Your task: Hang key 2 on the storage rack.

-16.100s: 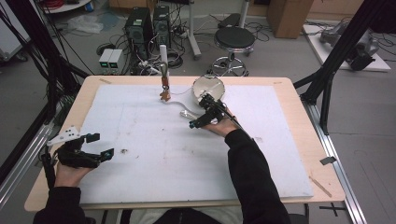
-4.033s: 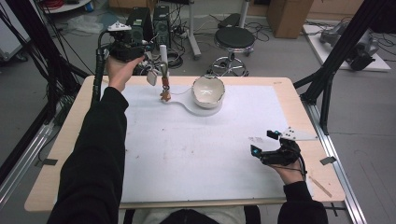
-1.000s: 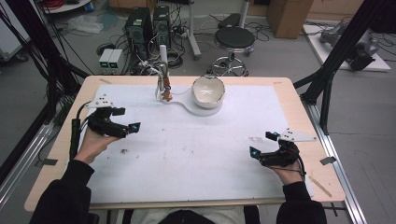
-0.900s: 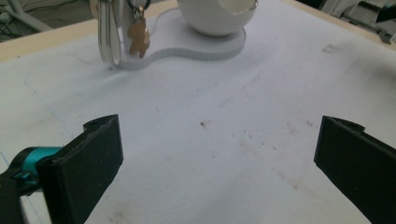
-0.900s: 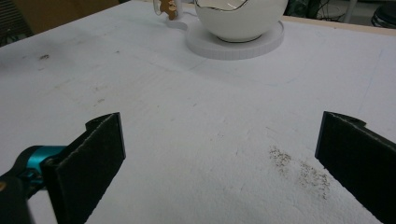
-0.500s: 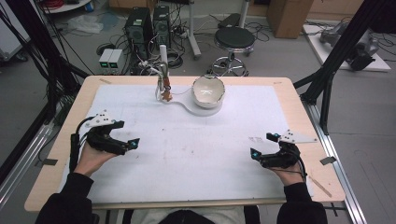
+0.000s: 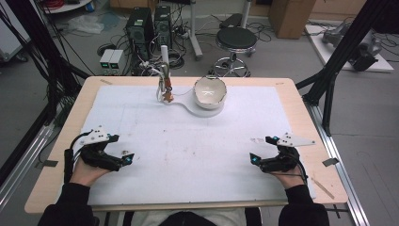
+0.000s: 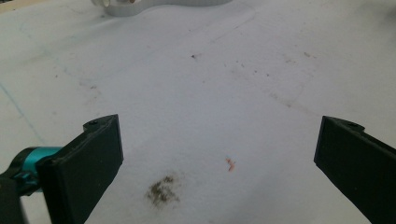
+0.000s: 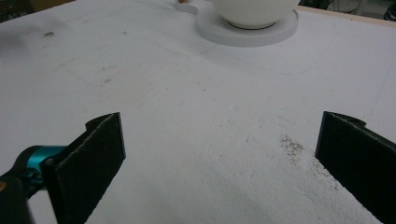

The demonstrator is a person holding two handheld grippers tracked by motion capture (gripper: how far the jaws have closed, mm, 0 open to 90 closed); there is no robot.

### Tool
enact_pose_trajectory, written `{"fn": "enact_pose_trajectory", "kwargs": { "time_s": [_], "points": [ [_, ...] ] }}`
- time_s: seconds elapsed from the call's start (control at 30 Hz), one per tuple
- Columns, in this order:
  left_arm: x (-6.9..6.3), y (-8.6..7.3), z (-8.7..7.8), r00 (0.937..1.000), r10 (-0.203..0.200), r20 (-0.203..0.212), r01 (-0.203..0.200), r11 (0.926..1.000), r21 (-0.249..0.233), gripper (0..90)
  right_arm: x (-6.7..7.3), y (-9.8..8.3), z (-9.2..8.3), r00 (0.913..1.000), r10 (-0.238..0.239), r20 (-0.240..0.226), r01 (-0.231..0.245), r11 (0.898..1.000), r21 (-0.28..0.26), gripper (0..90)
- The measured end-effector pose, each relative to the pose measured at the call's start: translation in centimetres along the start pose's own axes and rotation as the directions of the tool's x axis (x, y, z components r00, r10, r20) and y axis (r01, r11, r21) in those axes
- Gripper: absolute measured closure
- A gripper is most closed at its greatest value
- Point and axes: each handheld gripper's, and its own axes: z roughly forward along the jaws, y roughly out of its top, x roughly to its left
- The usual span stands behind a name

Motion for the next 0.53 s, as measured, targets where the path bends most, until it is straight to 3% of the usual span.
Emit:
{"fn": "enact_pose_trajectory", "kwargs": {
  "time_s": [0.2,0.53],
  "points": [
    [0.4,-1.3,-1.2,0.9994,-0.024,-0.027,0.024,0.9997,0.000,1.7,0.0,0.0,0.0,1.0000,0.000,-0.009,0.000,1.000,-0.002,0.6],
    [0.7,-1.6,-2.0,0.9988,-0.039,-0.030,0.038,0.9990,-0.025,1.7,0.0,0.0,-0.2,0.9999,0.002,-0.010,-0.002,1.000,-0.001,0.6]
  ]
}}
